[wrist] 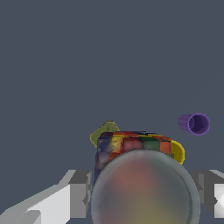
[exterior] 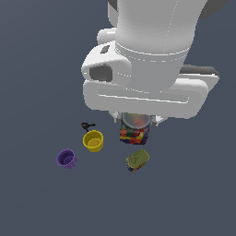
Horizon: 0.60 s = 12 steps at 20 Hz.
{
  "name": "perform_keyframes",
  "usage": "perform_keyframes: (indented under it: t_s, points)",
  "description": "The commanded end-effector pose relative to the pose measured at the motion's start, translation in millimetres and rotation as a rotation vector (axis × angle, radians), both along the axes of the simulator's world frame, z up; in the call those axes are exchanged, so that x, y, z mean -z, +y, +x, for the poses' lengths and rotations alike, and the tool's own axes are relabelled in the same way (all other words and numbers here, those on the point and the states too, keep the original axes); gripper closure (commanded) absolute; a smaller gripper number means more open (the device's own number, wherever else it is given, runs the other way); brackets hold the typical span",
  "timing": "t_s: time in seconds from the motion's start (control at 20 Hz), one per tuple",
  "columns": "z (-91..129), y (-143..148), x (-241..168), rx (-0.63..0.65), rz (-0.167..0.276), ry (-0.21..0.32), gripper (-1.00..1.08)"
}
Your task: Pick up a designated object from a clutter of objects.
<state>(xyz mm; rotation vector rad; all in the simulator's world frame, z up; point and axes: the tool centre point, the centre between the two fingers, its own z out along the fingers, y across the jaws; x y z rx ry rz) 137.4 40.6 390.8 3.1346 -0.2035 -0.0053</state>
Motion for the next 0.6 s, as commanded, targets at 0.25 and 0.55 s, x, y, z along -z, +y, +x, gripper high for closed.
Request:
perform_keyframes:
  t_s: [0.25,0.55]
  points:
    - [1.2,0.0,-1.5,0.0,0.0,0.0,1.08]
    - [6.7,0.9,-10.7,0.0,0.0,0.0,1.08]
